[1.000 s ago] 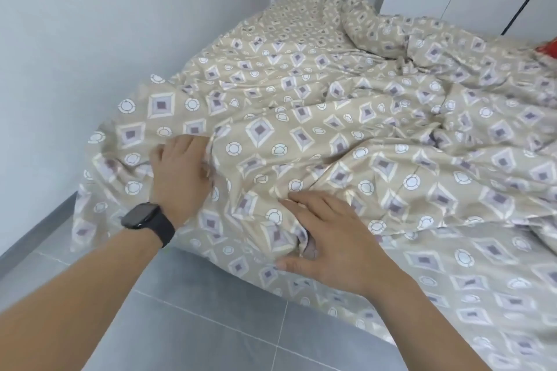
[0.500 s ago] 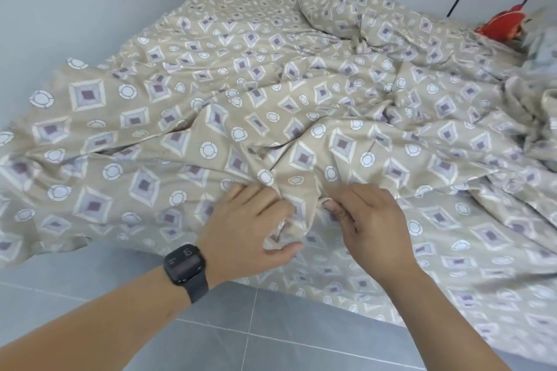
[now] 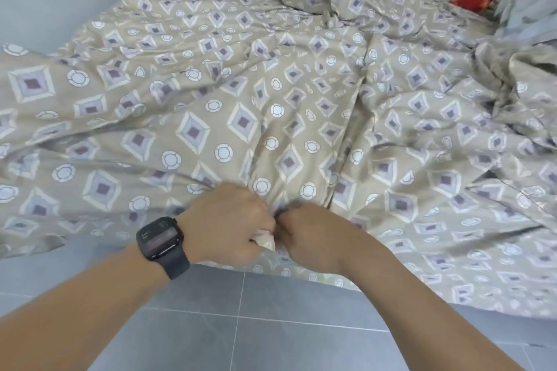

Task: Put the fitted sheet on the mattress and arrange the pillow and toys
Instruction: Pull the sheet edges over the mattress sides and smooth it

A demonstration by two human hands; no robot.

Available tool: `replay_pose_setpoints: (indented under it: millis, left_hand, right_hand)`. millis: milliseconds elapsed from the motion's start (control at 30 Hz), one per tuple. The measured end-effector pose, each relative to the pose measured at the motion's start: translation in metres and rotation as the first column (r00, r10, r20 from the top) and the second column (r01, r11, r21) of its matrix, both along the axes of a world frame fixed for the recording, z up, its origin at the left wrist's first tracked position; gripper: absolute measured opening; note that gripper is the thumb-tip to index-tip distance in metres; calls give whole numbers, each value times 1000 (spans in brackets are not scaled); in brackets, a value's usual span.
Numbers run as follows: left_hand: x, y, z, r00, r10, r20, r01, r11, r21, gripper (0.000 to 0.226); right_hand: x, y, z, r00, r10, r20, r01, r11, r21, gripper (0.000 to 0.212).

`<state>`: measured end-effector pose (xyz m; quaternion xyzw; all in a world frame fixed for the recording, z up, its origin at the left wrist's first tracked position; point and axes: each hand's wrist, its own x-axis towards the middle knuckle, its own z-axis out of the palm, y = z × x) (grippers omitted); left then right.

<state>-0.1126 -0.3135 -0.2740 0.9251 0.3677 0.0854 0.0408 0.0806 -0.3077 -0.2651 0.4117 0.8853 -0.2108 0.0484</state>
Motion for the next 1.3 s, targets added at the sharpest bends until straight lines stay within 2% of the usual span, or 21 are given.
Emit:
replay_pose_setpoints:
  millis: [67,133,233,267,333,400,500,600,700,767,800,867,933,1033,1067,1100,1167,1233,1267,1300]
  left_hand:
    - [8,-5,-10,1000,-13,-12,12,998,-69,30]
    - [11,-10,-28,999,-19,-44,12,987,-159,30]
    - [8,-22,-55,998,-23,-64,-2,931,-366,24]
    - [6,-22,-57,999,-29,-35,11,901,-434,28]
    - [2,-15,-50,997,19,70,19,864,-503,25]
    - [-9,-1,-34,968,146,205,-51,912,-407,29]
    - [-32,11,-9,848,237,474,-164,968,-192,37]
    - [-63,9,2,741,304,599,-346,937,-47,37]
    - [-99,17,5,642,455,616,-605,795,43,30]
    - [-141,27,4,575,593,563,-738,674,44,24]
    - [-163,32,3,530,672,517,-803,594,50,27]
    - [-214,33,-4,373,806,460,-912,411,19,35]
    - [-259,26,-14,198,857,476,-973,230,-8,38]
    - [-306,15,-26,-73,848,524,-992,-10,-122,40]
    - [-319,14,-27,-157,840,519,-976,-54,-209,40]
    - [-330,16,-26,-202,843,498,-955,-56,-292,40]
    - [-343,17,-20,-156,846,509,-934,41,-355,39]
    - [-344,19,-13,-17,826,563,-960,144,-241,37]
    - [-344,21,-10,42,844,535,-972,159,-175,38]
    - [-345,20,-5,63,877,475,-979,148,-143,36]
  right_hand:
    - [-10,-6,-12,980,86,180,-74,994,-76,22]
    - [-14,-10,-26,934,145,327,-78,975,-208,18]
    - [-13,-13,-43,905,117,409,-5,965,-264,26]
    - [-14,-11,-42,918,72,390,30,967,-251,27]
    - [-18,-8,-31,967,-8,256,51,986,-162,24]
    - [-28,1,-13,995,-50,87,46,998,44,23]
    - [-42,10,2,988,-97,-124,126,957,260,22]
    - [-77,6,0,961,-46,-274,166,886,433,20]
    - [-125,19,10,875,50,-482,243,814,527,12]
    - [-171,44,12,880,131,-457,166,816,553,23]
    - [-193,57,10,905,129,-405,105,855,509,34]
    - [-244,78,4,962,120,-243,-24,930,366,52]
    - [-290,89,-1,985,144,-91,-116,958,263,58]
    - [-335,94,-1,985,170,-3,-165,957,237,64]
    - [-345,94,-1,986,168,2,-164,958,237,66]
    - [-352,95,-3,986,166,1,-162,956,243,67]
    - [-361,94,-7,986,168,-9,-159,947,278,67]
    - [-363,94,-10,986,165,-25,-150,941,303,66]
    - [-362,94,-10,986,162,-43,-142,941,306,66]
    - [-363,92,-10,984,160,-74,-130,941,312,66]
